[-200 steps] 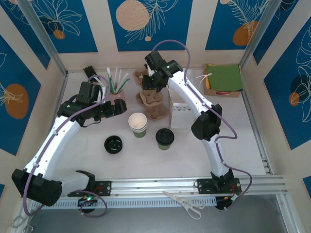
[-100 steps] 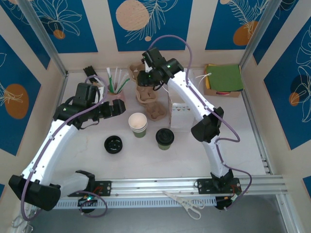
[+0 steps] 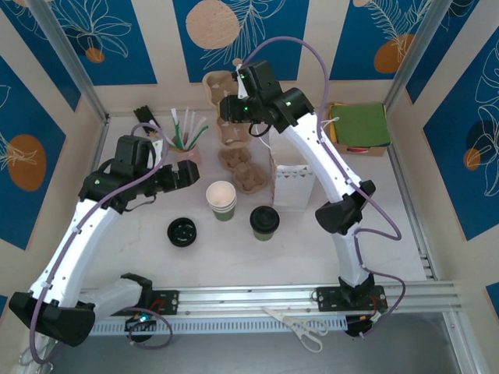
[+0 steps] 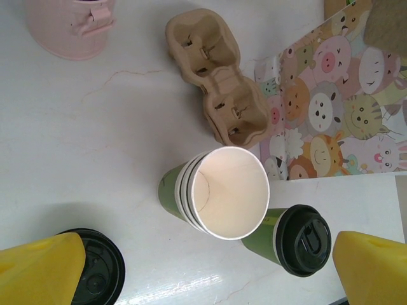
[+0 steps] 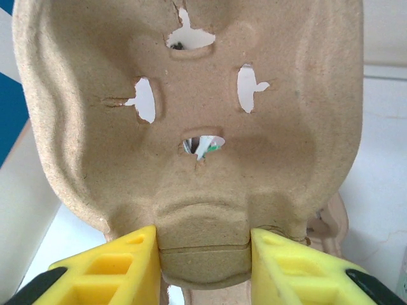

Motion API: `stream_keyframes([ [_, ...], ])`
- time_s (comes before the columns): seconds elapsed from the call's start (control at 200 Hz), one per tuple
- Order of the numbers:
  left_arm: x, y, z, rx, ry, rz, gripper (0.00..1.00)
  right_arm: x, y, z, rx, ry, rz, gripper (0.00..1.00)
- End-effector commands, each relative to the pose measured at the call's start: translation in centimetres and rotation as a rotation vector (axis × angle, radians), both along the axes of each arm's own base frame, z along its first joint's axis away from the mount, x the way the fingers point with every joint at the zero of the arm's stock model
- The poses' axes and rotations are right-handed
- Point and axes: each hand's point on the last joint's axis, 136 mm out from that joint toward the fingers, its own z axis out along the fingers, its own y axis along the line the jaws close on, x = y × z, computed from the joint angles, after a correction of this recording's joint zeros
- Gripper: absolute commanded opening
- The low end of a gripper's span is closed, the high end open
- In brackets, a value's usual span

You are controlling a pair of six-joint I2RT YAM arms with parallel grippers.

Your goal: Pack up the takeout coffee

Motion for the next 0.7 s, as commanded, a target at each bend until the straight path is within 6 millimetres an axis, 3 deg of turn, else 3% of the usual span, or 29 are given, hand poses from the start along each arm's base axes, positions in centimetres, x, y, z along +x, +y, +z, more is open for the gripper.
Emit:
stream_keyframes([
  [0.0,-1.1,0.3,-0.3,0.005,0.015,-0.019,1.00,-0.8,-1.0,5.4,0.075,-0.118,-0.019,0.36],
  [0.2,-1.4,0.3,0.1,-0.004,0.010,-0.018,1.00,-1.4,-2.2,8.8,0.116,-0.195,-0.034,0.36],
  [0.495,-1.6,0.1,0.6,-0.023,-0.002,-0.020,1.00,-2.4,-6.6,12.4,0.113,-0.290,-0.126,0.36],
  [0.695,-1.7,-1.7,1.7,-0.100,-0.035,-0.101,1.00,-2.6,-11.3,12.4,0.070,-0.303,-0.258,0.36],
])
